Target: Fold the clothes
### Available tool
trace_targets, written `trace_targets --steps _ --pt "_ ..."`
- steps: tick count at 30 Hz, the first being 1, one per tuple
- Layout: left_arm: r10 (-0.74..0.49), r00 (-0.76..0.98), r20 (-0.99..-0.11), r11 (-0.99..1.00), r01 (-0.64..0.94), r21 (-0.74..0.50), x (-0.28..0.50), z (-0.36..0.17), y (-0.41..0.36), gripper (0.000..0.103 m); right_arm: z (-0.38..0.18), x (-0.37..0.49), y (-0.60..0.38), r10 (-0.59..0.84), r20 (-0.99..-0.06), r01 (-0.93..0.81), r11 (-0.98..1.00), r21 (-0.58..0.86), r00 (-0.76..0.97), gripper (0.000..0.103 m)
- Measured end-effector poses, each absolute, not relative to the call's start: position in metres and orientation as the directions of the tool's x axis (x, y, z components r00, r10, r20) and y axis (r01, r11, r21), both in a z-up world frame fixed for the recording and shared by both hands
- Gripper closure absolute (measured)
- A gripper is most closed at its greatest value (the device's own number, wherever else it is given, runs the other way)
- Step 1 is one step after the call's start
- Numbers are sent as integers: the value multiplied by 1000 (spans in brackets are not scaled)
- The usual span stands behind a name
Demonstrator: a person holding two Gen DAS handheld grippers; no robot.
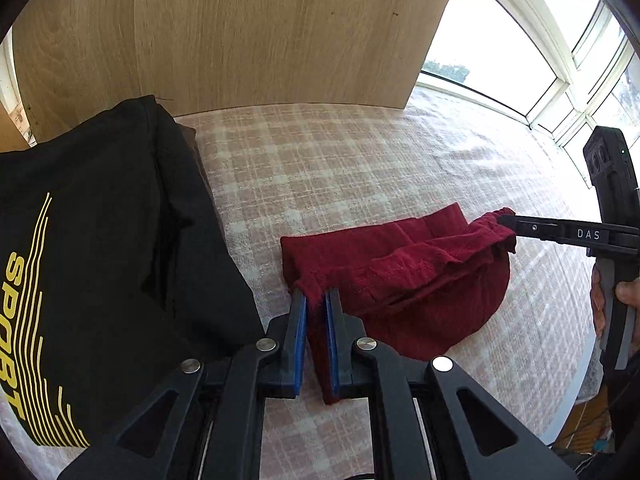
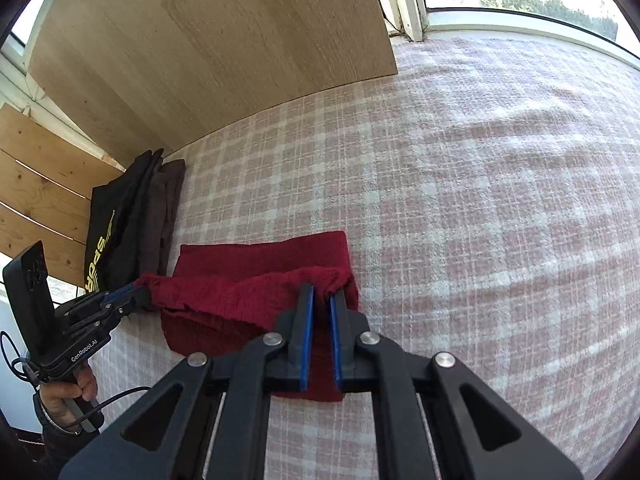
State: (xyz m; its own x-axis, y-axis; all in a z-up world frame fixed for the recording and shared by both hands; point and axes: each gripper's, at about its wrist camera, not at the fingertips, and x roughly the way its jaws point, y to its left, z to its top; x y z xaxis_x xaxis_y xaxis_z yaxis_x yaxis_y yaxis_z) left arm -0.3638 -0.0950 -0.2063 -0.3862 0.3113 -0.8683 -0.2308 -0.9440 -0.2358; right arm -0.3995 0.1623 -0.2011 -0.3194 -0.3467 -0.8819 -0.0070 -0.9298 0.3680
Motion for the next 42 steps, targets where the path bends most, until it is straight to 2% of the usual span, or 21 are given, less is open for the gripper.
trace_targets --steps 4,6,10,13,17,20,21,22,23,24,26,29,33,36,39,40,41,42 --pt "290 -427 -857 -953 -210 -218 -374 -198 -105 83 -204 -417 168 -362 -883 -5 -925 380 -299 74" --pt "262 -456 -850 -961 -204 -186 -374 -190 -112 72 -197 -420 171 -348 -886 11 -932 362 -306 70" --pt "257 -497 -829 -964 -191 -184 -364 -171 -132 71 -172 -407 178 -316 -872 46 -945 323 -373 70" --pt "353 -468 -810 -929 -278 -244 -350 -167 -123 71 -161 -391 170 -349 -851 116 -937 331 -393 70" --pt "472 -340 -814 -856 -400 -329 -345 -187 -84 71 -188 -384 130 -426 -854 215 -902 375 -297 70" --pt "442 -306 -843 -855 -428 -293 -356 -209 -64 70 -216 -393 108 -376 -887 240 -918 317 -268 70" --pt "383 -341 -859 -881 -414 -228 -364 -215 -64 69 -224 -396 103 -351 -898 246 -925 289 -265 71" --pt "304 -384 -872 -914 -375 -153 -373 -218 -68 69 -227 -398 103 -327 -908 241 -933 266 -264 77" --pt "220 -424 -879 -942 -326 -78 -382 -220 -73 72 -230 -399 105 -303 -916 234 -941 245 -263 81" --pt "191 -446 -874 -957 -282 -65 -388 -217 -82 73 -232 -401 107 -280 -924 226 -948 223 -261 83" --pt "230 -467 -854 -958 -262 -115 -388 -204 -98 73 -220 -399 112 -279 -915 224 -950 218 -290 83" --pt "232 -484 -844 -948 -305 -85 -373 -188 -102 71 -196 -397 118 -305 -885 248 -942 226 -351 83" --pt "401 -392 -828 -878 -422 -226 -354 -187 -85 71 -192 -410 110 -316 -881 283 -933 222 -352 83" --pt "453 -335 -826 -848 -447 -284 -356 -203 -63 71 -200 -416 96 -309 -892 318 -926 203 -329 84" --pt "396 -337 -854 -876 -419 -240 -369 -225 -54 69 -209 -420 86 -304 -902 343 -919 193 -307 89" --pt "352 -353 -867 -892 -406 -197 -373 -231 -54 70 -213 -422 85 -279 -909 344 -924 167 -309 90" --pt "309 -368 -877 -907 -393 -154 -376 -237 -54 76 -220 -426 88 -237 -920 332 -935 128 -313 91" --pt "311 -366 -877 -910 -382 -163 -378 -238 -56 73 -228 -430 92 -192 -929 317 -944 87 -316 94"
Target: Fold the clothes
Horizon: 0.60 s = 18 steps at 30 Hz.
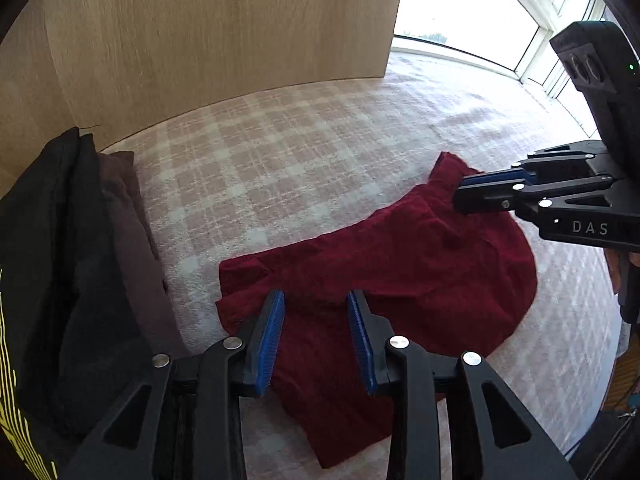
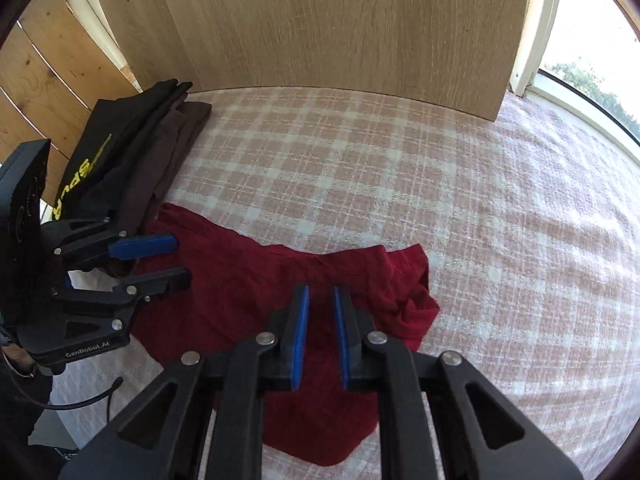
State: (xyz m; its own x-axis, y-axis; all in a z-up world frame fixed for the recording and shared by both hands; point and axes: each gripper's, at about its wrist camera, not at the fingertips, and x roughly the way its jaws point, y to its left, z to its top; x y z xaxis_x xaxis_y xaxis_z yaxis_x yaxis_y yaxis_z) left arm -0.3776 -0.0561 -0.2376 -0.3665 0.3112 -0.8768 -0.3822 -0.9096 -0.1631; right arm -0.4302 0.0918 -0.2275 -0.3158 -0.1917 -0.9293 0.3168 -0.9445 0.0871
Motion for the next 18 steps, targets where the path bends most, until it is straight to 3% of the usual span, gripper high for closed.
trace_targets --steps 1,7,9,12,18 --pt "327 -361 -874 -909 -372 -187 -379 -236 -59 74 -236 -435 99 -184 -937 293 -952 94 -297 99" --pt "326 -407 -853 -913 -369 -173 -362 -210 -70 71 -209 -419 119 -260 -900 242 -953 181 -350 98" --pt "329 -415 -848 -916 -357 -181 -351 -200 -82 67 -197 -401 124 -259 -892 238 -955 178 -371 90" --pt "343 -405 -848 -917 -338 -210 -334 -194 -97 62 -190 -369 127 -193 -900 228 -968 108 -391 56" --pt "309 -365 -878 -919 -353 -177 -302 -205 -90 61 -205 -316 114 17 -919 297 -944 -145 -395 53"
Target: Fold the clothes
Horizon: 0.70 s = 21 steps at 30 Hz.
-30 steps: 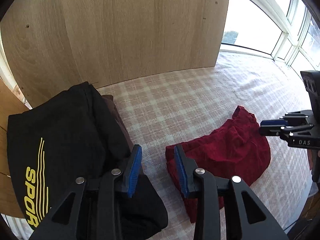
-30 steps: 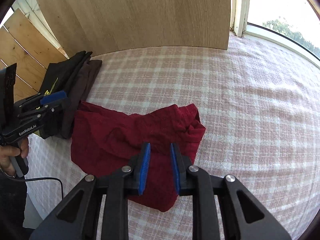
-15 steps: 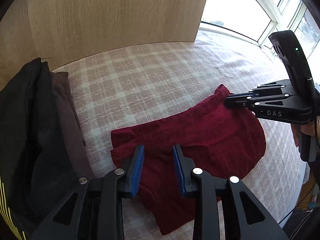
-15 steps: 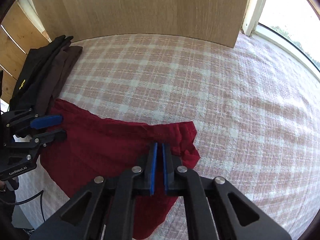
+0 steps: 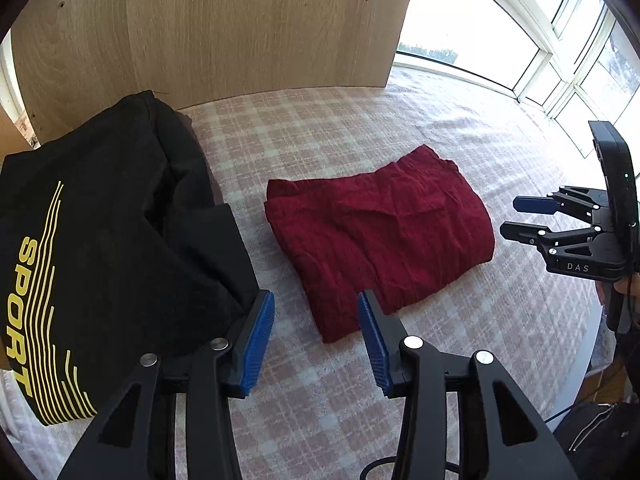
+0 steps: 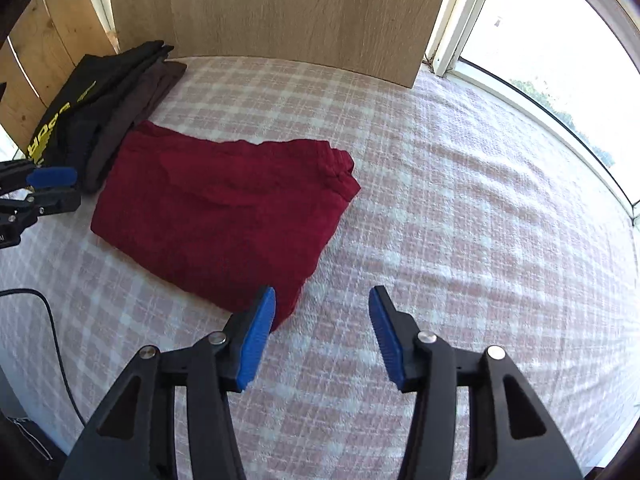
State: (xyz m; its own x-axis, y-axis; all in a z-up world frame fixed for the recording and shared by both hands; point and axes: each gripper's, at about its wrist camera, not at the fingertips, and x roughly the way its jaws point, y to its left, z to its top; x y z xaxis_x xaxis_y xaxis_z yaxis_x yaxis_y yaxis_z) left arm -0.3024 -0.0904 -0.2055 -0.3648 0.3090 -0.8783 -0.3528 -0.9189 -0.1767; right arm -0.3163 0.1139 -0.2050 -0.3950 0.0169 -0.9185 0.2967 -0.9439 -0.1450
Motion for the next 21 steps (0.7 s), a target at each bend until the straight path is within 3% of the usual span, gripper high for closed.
trace_targets --steps 5,9,12,21 --pt "266 -344 -901 -907 -407 -112 -288 -220 -65 60 -213 -308 117 -29 -932 267 -961 -73 -360 52" --pt "371 -299 -879 -907 -321 -273 -297 -222 -79 56 -216 -316 142 -168 -937 165 -979 122 -307 50" --pt "384 -318 -867 -917 -238 -319 -310 -217 -93 51 -214 -325 162 -220 -924 82 -975 205 -313 50" --pt "223 -369 -902 -959 -247 -136 -355 -225 -66 50 -211 -364 166 -177 -912 26 -983 181 -369 47"
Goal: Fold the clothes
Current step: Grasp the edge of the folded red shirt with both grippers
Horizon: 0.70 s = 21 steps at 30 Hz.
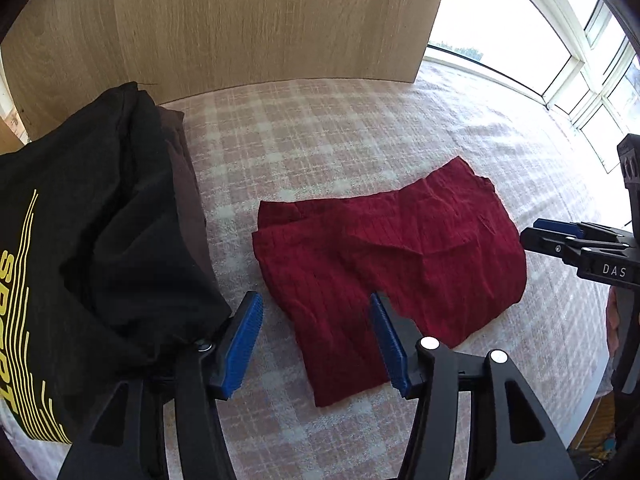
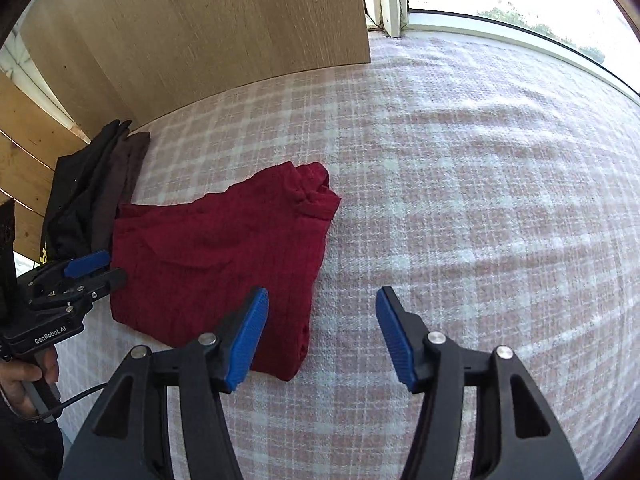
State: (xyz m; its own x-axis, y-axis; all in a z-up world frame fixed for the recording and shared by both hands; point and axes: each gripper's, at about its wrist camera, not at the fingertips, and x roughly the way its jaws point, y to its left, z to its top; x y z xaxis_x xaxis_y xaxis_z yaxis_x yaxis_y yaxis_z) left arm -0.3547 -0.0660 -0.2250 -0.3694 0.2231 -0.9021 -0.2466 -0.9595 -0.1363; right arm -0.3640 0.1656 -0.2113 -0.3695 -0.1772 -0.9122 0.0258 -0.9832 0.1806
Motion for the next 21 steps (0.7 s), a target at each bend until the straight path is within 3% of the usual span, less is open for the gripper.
trace_targets --steps 11,21 --pt "185 -363 -913 -950 -304 -72 -361 -244 -42 49 -230 -385 160 -182 -919 51 -983 176 -348 47" --pt "259 -347 -901 -946 -282 -163 -370 -243 -57 54 -239 -388 147 -159 -933 92 -986 136 -324 47"
